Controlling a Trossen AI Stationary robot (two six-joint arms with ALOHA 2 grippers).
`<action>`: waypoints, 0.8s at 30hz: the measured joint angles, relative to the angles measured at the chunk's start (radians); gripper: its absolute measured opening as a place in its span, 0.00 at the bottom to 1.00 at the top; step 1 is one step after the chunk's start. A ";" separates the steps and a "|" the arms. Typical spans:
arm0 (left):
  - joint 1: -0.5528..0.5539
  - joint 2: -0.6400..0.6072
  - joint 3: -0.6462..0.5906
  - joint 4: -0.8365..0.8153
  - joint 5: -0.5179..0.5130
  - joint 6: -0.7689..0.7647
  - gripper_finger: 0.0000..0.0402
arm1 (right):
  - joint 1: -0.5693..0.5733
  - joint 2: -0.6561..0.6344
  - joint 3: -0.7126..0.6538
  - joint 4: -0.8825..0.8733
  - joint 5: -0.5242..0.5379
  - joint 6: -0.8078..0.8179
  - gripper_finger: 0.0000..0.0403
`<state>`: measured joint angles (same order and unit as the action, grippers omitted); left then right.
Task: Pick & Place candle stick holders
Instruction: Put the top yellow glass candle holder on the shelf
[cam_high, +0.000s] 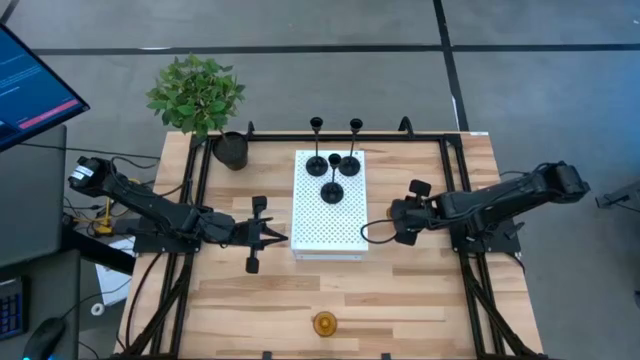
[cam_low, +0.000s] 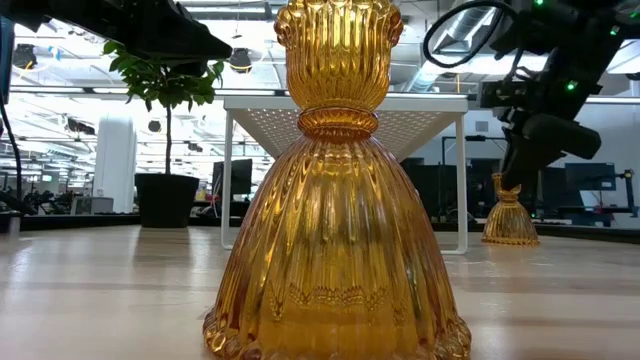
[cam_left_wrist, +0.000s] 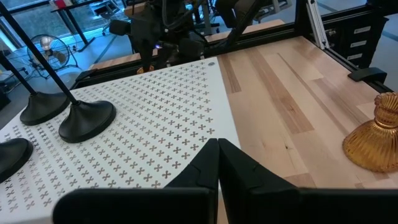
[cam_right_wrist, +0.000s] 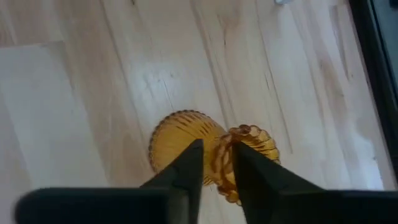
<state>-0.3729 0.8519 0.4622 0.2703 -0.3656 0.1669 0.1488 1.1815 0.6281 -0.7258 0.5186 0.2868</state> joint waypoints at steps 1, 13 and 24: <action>0.000 0.000 0.000 0.000 0.000 0.000 0.01 | -0.001 -0.008 -0.001 0.000 -0.002 0.002 0.16; 0.000 0.000 0.000 0.000 0.000 0.000 0.01 | 0.001 -0.102 0.074 -0.113 -0.034 0.018 0.02; 0.000 0.000 0.000 -0.001 0.000 0.000 0.01 | 0.010 -0.027 0.434 -0.321 -0.019 -0.085 0.02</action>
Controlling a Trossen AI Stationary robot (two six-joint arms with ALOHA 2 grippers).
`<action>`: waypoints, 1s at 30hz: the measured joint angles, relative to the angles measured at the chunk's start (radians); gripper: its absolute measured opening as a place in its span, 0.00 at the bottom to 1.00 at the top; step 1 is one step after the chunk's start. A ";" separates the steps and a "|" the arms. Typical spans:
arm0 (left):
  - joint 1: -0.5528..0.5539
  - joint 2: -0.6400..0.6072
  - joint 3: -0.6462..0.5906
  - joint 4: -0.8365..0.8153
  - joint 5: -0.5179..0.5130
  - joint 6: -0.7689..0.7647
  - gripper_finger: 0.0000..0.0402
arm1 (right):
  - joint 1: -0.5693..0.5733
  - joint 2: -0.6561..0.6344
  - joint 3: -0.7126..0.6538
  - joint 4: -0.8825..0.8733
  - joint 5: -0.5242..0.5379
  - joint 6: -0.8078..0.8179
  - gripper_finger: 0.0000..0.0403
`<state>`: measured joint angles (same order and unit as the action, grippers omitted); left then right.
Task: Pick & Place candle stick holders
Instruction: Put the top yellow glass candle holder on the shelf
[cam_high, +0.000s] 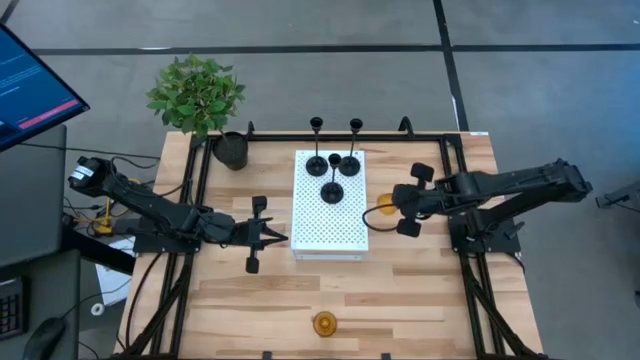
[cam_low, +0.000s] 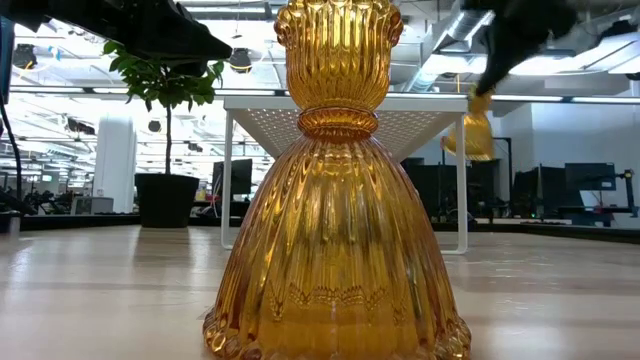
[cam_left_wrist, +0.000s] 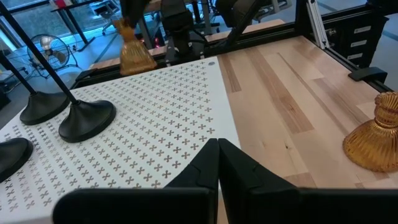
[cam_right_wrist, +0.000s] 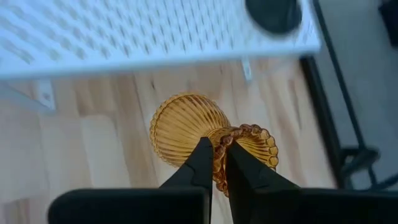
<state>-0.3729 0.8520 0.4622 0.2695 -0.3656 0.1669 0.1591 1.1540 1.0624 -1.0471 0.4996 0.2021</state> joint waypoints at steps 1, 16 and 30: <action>0.000 0.000 0.000 0.000 0.000 0.000 0.01 | 0.005 0.014 0.033 -0.006 0.000 -0.017 0.02; 0.000 0.000 0.000 0.000 0.000 0.000 0.01 | 0.068 0.341 0.476 -0.183 -0.055 -0.133 0.02; 0.000 0.000 0.000 0.000 0.000 0.000 0.01 | 0.108 0.520 0.619 -0.176 -0.083 -0.179 0.02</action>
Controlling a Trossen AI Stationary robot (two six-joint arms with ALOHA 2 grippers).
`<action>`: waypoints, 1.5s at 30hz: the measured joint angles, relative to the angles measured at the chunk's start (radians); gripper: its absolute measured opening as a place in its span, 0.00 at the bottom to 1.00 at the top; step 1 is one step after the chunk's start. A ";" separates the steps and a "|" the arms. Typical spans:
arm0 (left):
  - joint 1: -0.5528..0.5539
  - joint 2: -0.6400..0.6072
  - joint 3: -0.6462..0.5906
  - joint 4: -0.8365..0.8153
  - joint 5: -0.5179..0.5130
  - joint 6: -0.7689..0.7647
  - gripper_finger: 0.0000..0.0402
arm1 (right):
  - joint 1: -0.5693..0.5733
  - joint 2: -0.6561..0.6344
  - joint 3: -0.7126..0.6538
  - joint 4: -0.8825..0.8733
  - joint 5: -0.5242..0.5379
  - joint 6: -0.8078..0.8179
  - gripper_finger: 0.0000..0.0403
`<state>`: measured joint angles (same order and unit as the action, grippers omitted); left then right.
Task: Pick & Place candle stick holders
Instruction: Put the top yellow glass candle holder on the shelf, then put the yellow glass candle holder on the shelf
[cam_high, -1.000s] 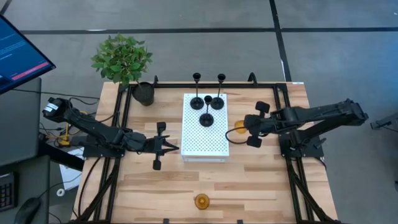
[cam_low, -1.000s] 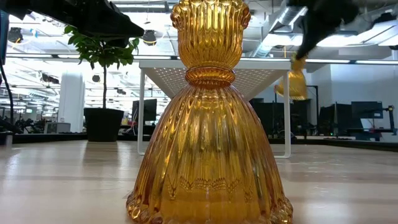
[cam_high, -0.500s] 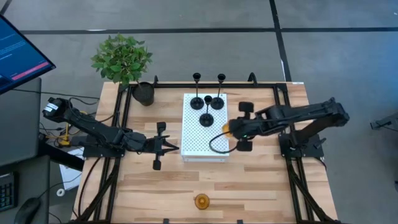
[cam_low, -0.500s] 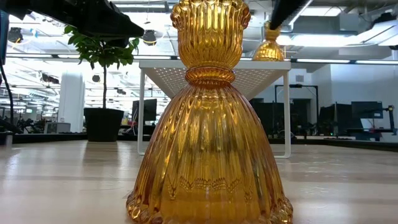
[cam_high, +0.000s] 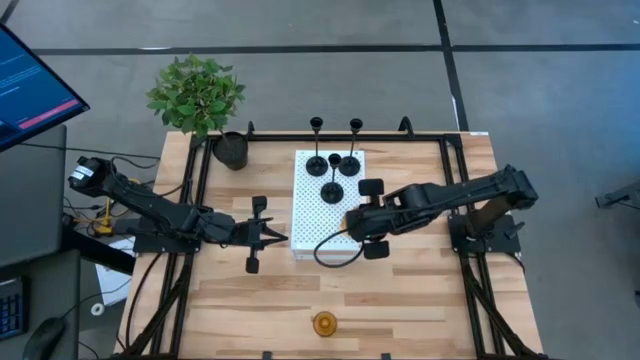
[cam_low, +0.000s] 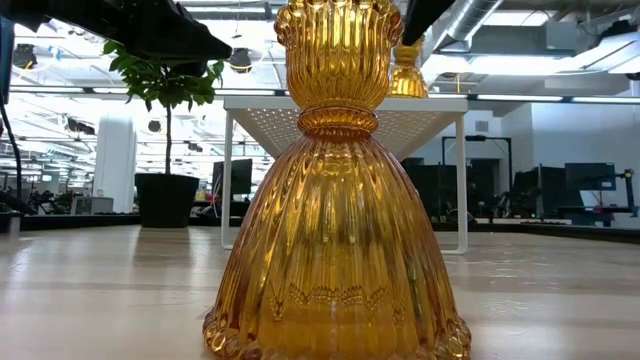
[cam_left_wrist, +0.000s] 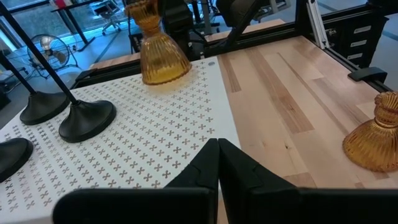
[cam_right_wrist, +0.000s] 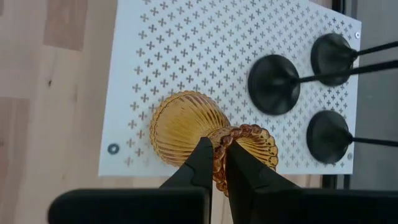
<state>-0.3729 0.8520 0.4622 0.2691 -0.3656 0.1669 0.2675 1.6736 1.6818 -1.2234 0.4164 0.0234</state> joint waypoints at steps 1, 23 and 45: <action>0.000 0.000 0.000 0.000 0.000 0.000 0.01 | -0.001 0.006 0.004 0.001 0.000 -0.003 0.02; 0.000 0.000 0.000 0.000 0.000 -0.023 0.01 | -0.008 0.032 0.023 0.047 0.000 -0.044 0.31; 0.000 0.000 0.000 0.000 0.000 -0.045 0.01 | 0.010 -0.156 0.169 -0.078 0.004 0.008 0.21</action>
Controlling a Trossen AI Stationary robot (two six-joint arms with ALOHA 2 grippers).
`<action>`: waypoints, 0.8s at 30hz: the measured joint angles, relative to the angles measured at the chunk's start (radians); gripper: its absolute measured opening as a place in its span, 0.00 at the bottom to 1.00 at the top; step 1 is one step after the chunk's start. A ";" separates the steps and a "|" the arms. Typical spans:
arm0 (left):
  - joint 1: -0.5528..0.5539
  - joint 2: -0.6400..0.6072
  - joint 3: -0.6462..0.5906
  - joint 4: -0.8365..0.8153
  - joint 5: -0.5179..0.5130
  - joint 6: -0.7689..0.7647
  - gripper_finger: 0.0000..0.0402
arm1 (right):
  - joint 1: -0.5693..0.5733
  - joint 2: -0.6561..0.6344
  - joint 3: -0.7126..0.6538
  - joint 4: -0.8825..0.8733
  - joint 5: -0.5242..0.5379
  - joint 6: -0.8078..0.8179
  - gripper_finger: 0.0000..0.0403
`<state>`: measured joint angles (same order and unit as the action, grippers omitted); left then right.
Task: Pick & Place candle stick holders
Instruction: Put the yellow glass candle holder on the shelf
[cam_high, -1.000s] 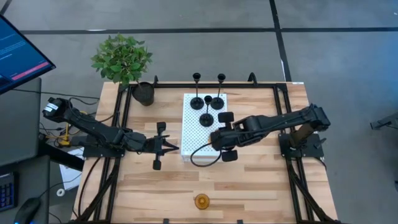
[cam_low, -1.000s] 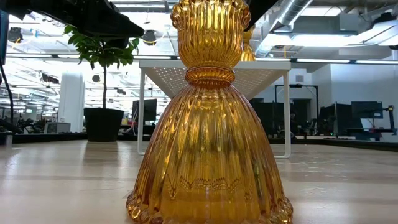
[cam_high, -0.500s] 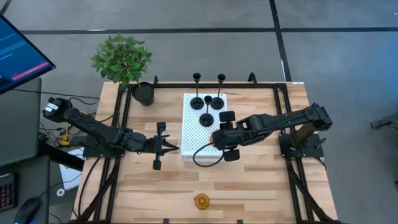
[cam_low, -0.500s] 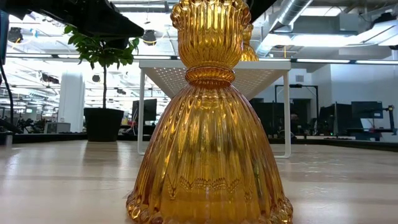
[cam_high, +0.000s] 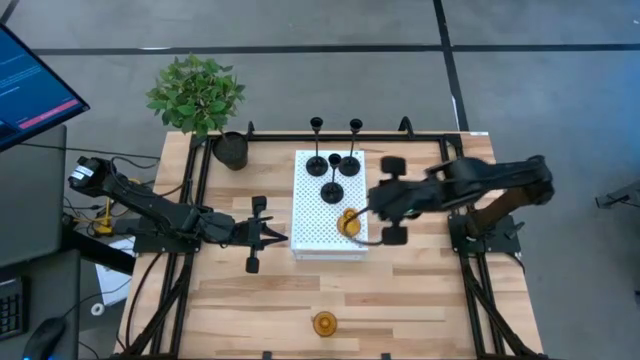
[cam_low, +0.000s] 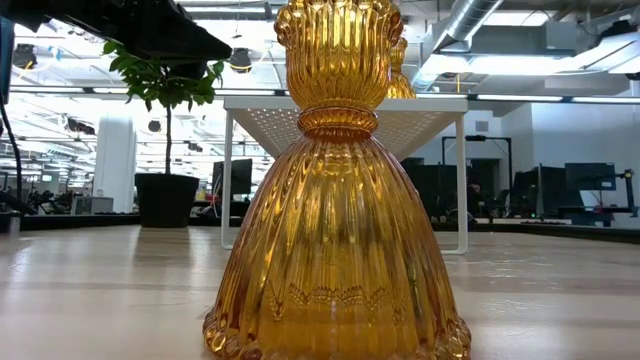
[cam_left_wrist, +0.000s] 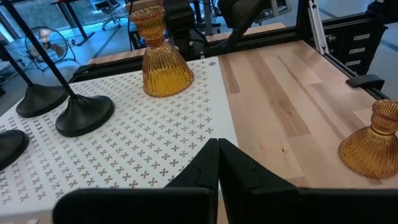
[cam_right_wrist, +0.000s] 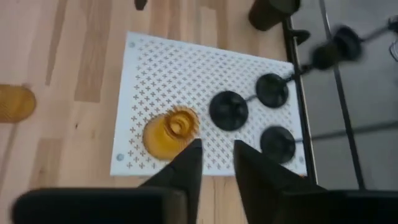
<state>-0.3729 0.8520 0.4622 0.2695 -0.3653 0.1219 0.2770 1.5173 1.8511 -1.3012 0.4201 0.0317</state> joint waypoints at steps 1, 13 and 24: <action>0.000 0.000 0.000 0.000 0.000 0.000 0.01 | 0.003 -0.017 0.000 -0.016 0.002 0.015 0.17; 0.000 0.000 0.000 0.000 0.000 0.000 0.01 | 0.115 -0.222 -0.281 -0.034 0.212 0.228 0.01; 0.000 0.000 0.000 0.000 0.000 0.000 0.01 | 0.142 -0.438 -0.797 0.423 0.194 0.234 0.00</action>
<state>-0.3729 0.8520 0.4622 0.2695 -0.3653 0.1221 0.4194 1.0794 1.0539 -0.8777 0.6140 0.2660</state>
